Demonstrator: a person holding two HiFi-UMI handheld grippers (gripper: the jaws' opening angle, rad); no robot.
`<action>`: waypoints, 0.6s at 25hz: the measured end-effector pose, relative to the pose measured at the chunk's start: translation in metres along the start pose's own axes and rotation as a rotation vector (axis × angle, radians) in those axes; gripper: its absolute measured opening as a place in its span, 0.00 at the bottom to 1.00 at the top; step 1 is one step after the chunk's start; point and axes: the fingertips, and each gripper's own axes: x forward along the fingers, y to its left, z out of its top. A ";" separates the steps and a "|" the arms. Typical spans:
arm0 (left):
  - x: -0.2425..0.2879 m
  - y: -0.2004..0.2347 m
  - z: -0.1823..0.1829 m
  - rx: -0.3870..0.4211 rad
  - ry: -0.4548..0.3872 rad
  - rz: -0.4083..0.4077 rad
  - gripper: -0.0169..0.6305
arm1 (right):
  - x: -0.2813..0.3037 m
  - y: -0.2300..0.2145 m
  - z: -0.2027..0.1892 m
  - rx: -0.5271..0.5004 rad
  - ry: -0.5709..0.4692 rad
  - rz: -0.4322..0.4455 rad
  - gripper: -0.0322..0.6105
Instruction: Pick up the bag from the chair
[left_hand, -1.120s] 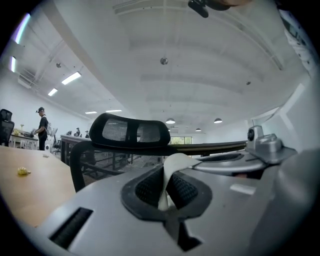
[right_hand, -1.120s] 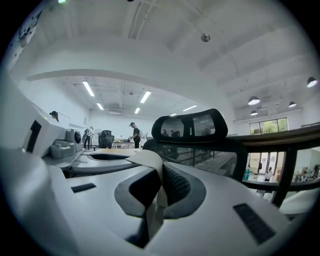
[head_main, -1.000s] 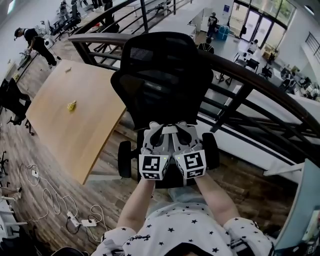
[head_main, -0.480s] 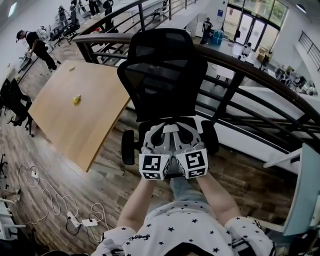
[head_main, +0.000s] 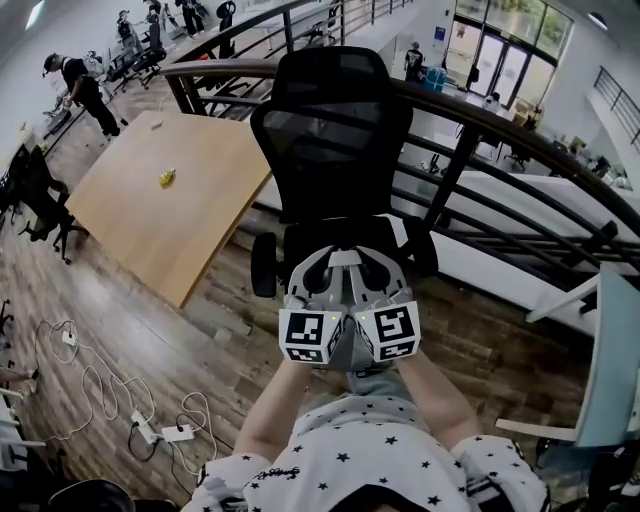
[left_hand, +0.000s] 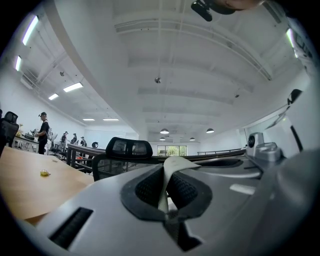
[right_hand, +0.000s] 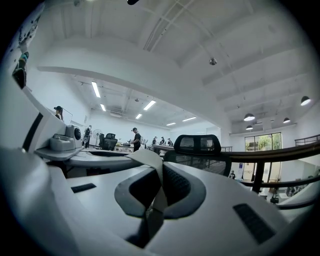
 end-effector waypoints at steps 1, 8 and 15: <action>-0.010 -0.004 0.001 0.000 -0.003 0.001 0.05 | -0.009 0.006 0.002 -0.001 -0.003 0.002 0.05; -0.065 -0.032 0.021 -0.024 -0.009 0.012 0.05 | -0.060 0.039 0.021 0.007 -0.013 0.009 0.05; -0.097 -0.051 0.038 -0.053 -0.008 0.015 0.05 | -0.093 0.056 0.040 0.006 -0.005 0.025 0.05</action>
